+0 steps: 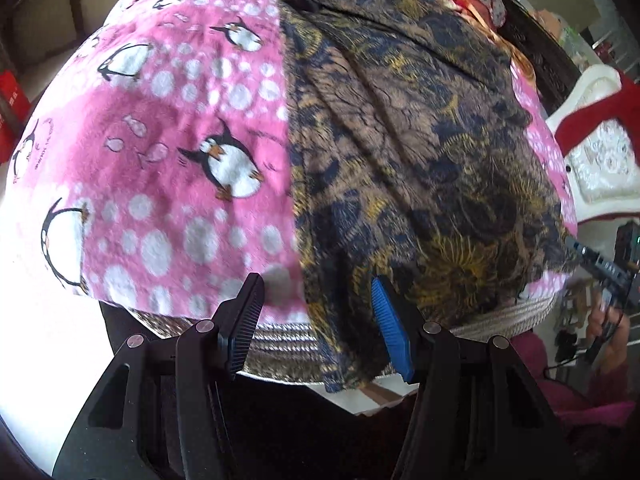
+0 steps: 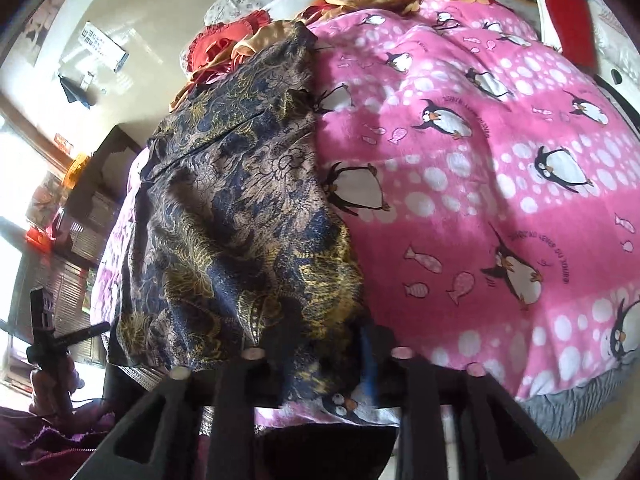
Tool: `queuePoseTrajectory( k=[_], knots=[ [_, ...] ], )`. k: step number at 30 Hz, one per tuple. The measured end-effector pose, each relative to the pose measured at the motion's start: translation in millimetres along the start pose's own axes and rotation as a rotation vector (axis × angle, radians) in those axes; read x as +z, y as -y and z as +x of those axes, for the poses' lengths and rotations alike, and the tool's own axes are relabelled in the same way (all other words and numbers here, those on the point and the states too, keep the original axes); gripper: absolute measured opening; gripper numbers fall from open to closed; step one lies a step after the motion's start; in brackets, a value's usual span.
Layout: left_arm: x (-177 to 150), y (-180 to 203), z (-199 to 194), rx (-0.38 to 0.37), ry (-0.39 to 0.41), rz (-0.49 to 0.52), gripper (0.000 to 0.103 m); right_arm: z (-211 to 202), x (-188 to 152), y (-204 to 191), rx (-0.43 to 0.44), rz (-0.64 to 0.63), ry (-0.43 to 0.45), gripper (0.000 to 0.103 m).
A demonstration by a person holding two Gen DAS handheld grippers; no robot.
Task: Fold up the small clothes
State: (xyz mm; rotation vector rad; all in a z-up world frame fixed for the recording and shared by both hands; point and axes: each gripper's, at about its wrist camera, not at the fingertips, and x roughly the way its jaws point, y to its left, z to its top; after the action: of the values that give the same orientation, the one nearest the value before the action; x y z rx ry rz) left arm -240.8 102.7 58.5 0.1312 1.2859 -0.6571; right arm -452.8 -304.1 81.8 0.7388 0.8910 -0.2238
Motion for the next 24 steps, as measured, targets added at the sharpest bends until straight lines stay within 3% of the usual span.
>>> queuePoseTrajectory(
  k=[8, 24],
  knots=[
    [-6, 21, 14, 0.099, -0.051, 0.071, 0.056, 10, 0, -3, -0.015, -0.018, -0.019, 0.04],
    [-6, 27, 19, 0.116, -0.057, 0.056, 0.056, 14, 4, -4, -0.02, -0.037, -0.018, 0.04]
  ],
)
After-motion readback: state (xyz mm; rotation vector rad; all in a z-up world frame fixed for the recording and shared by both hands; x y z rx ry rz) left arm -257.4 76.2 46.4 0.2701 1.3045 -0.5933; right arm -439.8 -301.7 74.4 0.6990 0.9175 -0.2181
